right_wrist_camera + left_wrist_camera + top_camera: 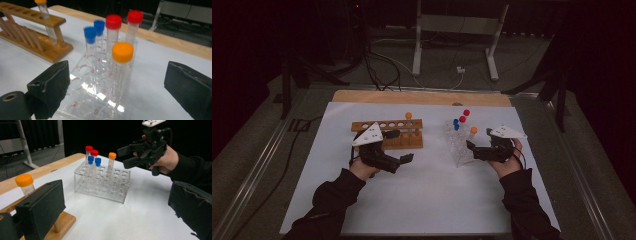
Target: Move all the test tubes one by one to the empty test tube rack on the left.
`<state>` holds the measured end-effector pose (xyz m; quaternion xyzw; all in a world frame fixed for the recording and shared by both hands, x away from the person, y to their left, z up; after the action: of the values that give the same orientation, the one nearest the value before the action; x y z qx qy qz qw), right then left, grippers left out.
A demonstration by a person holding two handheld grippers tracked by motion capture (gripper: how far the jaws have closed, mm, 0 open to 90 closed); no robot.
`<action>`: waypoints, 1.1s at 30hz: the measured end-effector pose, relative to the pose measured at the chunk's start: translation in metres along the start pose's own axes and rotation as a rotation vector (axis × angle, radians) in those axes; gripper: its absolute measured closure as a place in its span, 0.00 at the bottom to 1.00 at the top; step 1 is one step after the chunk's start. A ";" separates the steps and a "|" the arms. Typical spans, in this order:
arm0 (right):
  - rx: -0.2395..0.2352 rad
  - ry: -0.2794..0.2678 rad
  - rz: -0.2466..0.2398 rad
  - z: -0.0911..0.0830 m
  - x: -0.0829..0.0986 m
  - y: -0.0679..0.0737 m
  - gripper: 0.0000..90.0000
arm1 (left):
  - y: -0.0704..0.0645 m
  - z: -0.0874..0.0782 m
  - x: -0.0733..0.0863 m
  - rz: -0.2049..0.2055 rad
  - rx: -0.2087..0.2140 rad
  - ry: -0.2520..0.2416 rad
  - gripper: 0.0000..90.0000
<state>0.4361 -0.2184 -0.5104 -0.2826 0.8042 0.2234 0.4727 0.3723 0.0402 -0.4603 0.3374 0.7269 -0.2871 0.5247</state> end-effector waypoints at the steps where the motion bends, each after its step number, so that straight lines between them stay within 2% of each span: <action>1: 0.001 0.012 0.002 0.002 0.002 -0.001 0.11 | -0.001 0.000 0.002 0.001 0.000 0.002 0.02; 2: -0.002 0.015 0.007 0.003 0.003 -0.001 0.18 | -0.001 0.000 0.003 -0.002 0.005 0.004 0.02; 5: 0.005 0.026 0.004 0.005 0.005 -0.002 0.29 | -0.002 0.001 0.007 0.000 0.004 0.012 0.02; 7: 0.004 0.043 0.005 0.007 0.006 -0.003 0.41 | -0.002 0.002 0.009 0.006 0.000 0.016 0.02; 16: -0.015 0.069 -0.021 0.016 0.007 -0.004 0.69 | 0.001 0.002 0.010 -0.002 -0.006 0.011 0.02; 19: -0.010 0.077 -0.032 0.017 0.006 -0.004 0.73 | 0.001 0.001 0.010 -0.003 -0.006 0.010 0.02; 23: -0.007 0.078 -0.021 0.017 0.007 -0.008 0.82 | 0.000 0.001 0.010 -0.005 -0.003 0.009 0.02; 33: -0.008 0.082 -0.003 0.012 0.002 -0.008 0.83 | 0.001 0.001 0.010 -0.013 0.001 0.010 0.02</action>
<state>0.4486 -0.2171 -0.5186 -0.2946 0.8215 0.2141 0.4387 0.3719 0.0423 -0.4703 0.3342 0.7318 -0.2892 0.5189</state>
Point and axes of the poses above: each handheld gripper's, and its own axes: z roughly forward along the jaws, x roughly out of its underside, y roughly to its left, the point moved 10 cm from there along z, roughly forward along the jaws, and after that the axes turned 11 degrees about -x, right-handed, at the moved point
